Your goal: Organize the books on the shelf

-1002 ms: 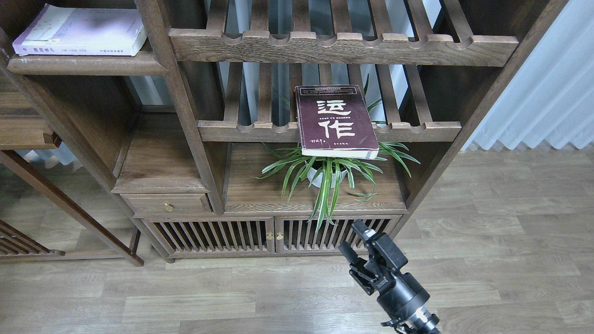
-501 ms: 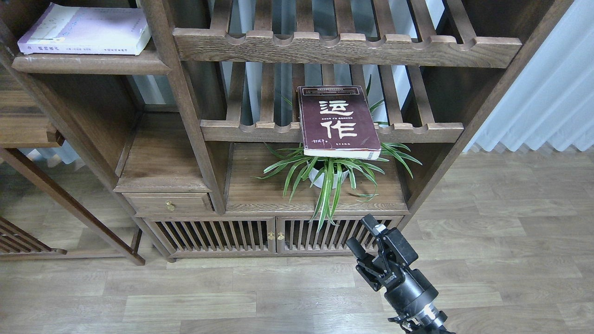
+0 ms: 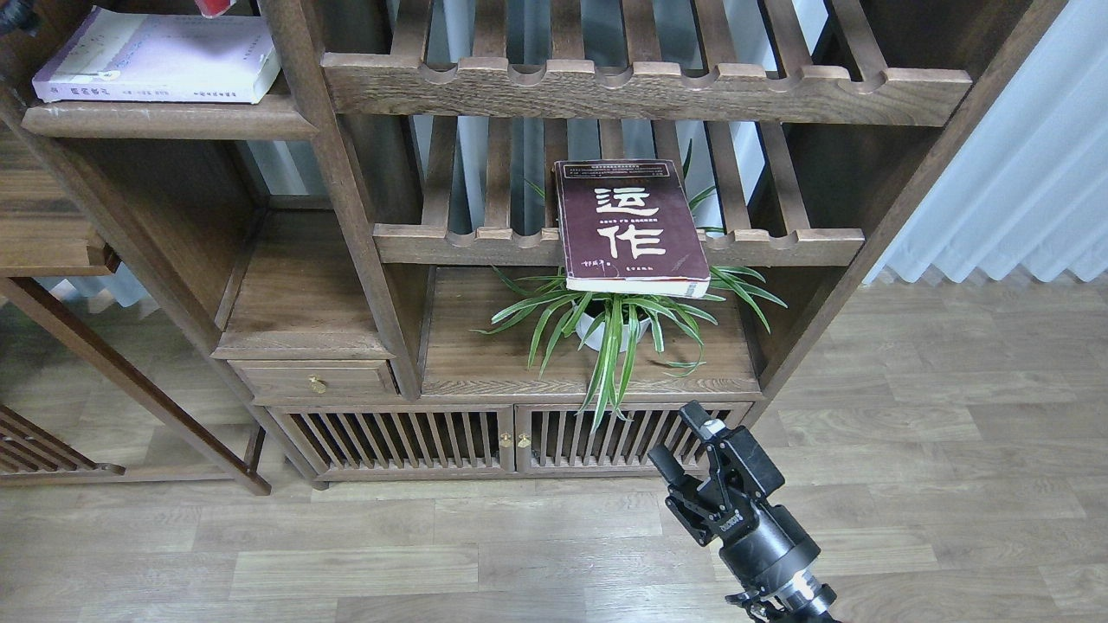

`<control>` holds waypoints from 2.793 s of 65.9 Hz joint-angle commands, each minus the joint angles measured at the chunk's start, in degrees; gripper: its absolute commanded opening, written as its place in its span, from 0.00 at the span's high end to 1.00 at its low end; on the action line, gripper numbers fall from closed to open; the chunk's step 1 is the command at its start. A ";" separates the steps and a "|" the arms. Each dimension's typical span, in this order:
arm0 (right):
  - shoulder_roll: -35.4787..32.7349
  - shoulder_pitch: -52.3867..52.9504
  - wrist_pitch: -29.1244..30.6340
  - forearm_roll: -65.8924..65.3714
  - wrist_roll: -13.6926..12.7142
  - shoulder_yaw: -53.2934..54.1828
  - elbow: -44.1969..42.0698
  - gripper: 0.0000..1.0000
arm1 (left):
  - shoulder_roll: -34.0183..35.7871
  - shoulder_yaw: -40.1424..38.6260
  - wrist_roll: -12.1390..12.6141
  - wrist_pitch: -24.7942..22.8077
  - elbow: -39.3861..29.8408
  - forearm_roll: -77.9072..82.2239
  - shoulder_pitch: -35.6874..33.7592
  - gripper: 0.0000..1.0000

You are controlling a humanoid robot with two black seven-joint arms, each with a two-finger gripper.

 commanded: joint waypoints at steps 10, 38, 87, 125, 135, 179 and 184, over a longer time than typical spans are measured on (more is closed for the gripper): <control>-1.27 -0.09 0.00 0.92 0.00 0.97 -0.01 0.01 | -0.24 0.85 -0.60 -1.29 -2.53 0.16 2.95 0.92; -1.54 -0.17 0.00 1.45 0.00 1.14 -0.01 0.01 | 0.99 0.50 -1.30 0.81 -2.36 0.25 2.77 0.32; -1.80 0.27 0.00 1.36 0.00 0.53 -0.01 0.01 | 8.10 -2.84 -3.59 0.99 -7.79 0.16 -1.97 0.28; -1.89 1.14 0.00 1.27 0.00 0.44 -0.01 0.01 | 29.20 -8.37 -3.76 11.19 -40.50 -0.02 8.84 0.28; -1.80 1.23 0.00 1.19 0.00 0.35 -0.01 0.01 | 34.12 -11.45 -4.82 11.19 -46.30 -0.10 13.93 0.28; -0.66 2.55 0.00 -1.36 0.43 0.18 -0.10 0.01 | 39.31 -28.50 -7.01 10.13 -64.14 0.07 36.08 0.22; -0.57 2.99 0.00 -1.63 1.31 0.18 -0.10 0.01 | 39.66 -30.43 -7.01 9.08 -64.67 0.07 38.10 0.22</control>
